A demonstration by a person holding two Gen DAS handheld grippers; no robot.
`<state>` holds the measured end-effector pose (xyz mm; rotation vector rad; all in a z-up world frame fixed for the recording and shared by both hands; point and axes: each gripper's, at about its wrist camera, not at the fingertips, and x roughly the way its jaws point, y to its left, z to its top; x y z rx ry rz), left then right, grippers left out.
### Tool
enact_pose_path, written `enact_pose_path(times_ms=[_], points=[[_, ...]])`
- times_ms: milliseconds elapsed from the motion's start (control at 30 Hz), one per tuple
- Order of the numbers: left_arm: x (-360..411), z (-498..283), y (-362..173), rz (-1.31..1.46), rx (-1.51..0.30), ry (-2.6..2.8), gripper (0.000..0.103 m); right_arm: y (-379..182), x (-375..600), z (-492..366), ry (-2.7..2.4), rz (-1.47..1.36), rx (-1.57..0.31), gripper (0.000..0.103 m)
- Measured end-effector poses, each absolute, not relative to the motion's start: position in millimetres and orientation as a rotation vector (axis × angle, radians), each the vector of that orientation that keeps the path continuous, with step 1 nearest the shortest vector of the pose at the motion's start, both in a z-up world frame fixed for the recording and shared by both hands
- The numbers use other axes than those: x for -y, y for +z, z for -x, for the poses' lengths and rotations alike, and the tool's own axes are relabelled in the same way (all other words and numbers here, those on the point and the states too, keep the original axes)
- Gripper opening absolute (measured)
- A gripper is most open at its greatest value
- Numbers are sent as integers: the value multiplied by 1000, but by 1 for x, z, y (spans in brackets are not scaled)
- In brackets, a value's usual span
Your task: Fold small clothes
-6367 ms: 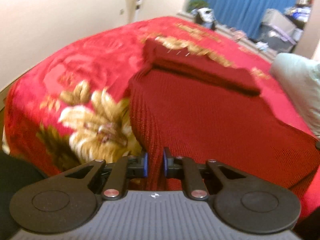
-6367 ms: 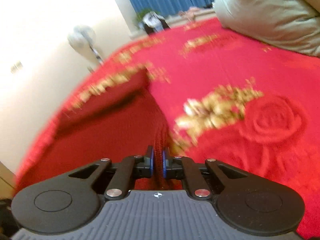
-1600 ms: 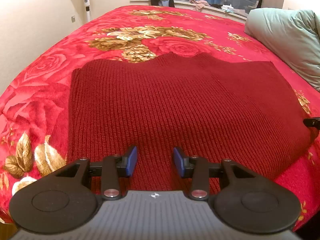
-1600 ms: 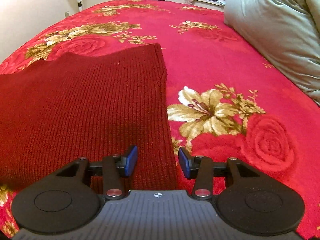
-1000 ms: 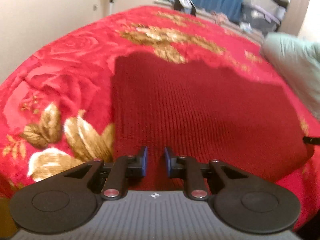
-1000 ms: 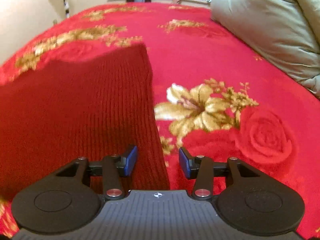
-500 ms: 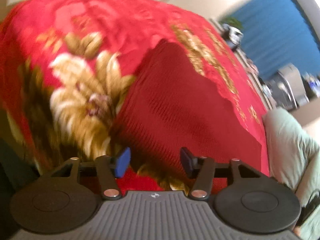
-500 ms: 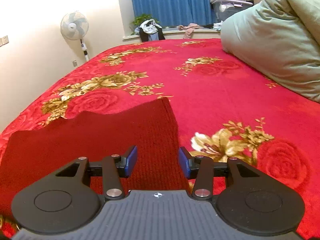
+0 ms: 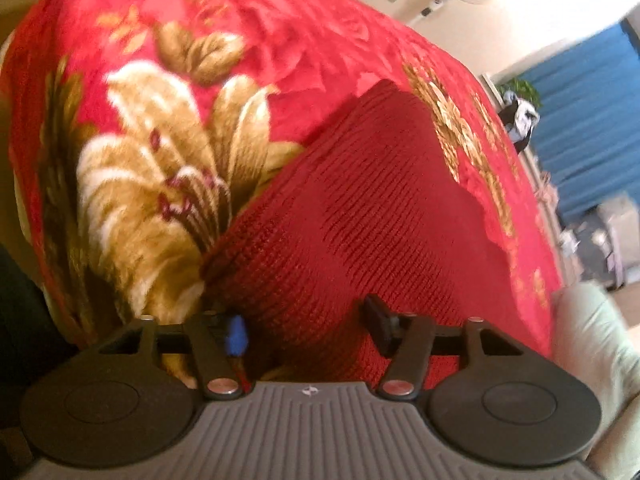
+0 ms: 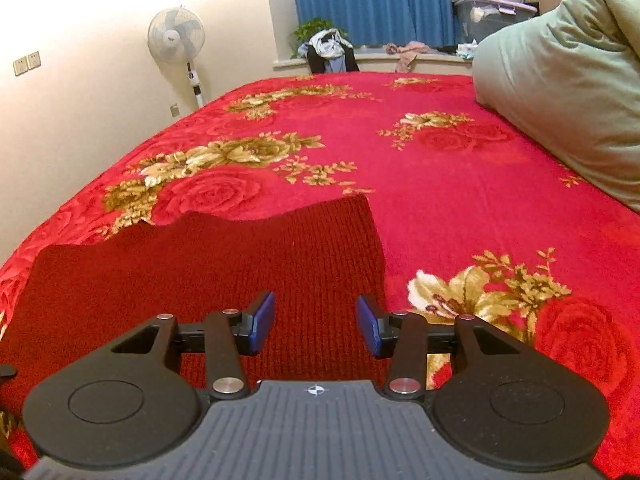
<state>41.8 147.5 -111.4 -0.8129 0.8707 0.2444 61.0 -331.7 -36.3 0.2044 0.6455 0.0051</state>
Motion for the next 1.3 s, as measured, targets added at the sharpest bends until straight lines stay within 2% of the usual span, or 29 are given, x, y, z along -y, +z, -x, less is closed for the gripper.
enact_pose_path(times_ms=[33, 100, 333, 1033, 1300], points=[[-143, -43, -108, 771, -874, 242, 29, -38, 332, -61, 5, -199, -653, 47], [-132, -45, -99, 686, -863, 240, 22, -39, 329, -62, 5, -182, -669, 47], [-105, -52, -75, 505, -882, 263, 20, -40, 325, -63, 16, -156, -684, 47], [-72, -62, -39, 325, -832, 224, 18, -38, 335, -64, -15, -179, -695, 47], [-11, -70, 17, 157, -701, 72, 16, -28, 358, -62, -83, -236, -670, 47]])
